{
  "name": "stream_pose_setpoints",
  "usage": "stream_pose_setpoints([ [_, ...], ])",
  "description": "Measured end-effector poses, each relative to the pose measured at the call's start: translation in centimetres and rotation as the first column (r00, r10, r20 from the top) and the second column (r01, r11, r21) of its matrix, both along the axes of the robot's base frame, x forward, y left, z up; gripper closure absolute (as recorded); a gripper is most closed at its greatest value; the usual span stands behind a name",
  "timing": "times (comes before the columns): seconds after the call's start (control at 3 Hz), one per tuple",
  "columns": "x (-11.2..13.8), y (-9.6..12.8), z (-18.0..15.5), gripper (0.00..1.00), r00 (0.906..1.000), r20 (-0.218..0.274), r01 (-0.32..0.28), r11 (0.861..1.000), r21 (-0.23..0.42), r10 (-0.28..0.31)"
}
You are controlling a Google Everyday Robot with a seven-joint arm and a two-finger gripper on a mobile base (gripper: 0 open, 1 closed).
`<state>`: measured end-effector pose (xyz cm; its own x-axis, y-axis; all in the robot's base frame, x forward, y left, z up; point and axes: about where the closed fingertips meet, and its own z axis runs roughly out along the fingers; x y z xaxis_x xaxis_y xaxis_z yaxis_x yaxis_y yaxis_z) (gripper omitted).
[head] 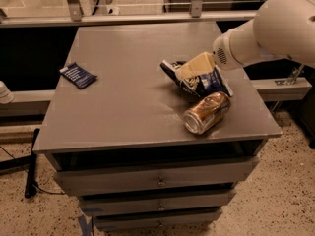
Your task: Move blue chip bag near orange can
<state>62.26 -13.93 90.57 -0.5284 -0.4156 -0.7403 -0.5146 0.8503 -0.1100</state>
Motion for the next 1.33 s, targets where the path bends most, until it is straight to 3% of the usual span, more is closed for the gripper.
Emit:
stream_pose_setpoints([
  [0.33, 0.8, -2.3, -0.8, 0.00, 0.9977, 0.067, 0.000, 0.996, 0.089, -0.006],
  [0.67, 2.4, -4.3, -0.2, 0.00, 0.9834, 0.176, -0.005, 0.965, 0.262, -0.042],
  [1.0, 1.3, -4.4, 0.1, 0.00, 0.9793, 0.199, -0.033, 0.945, 0.326, -0.035],
  [1.33, 1.4, -3.9, 0.0, 0.00, 0.9765, 0.215, -0.050, 0.948, 0.316, -0.020],
])
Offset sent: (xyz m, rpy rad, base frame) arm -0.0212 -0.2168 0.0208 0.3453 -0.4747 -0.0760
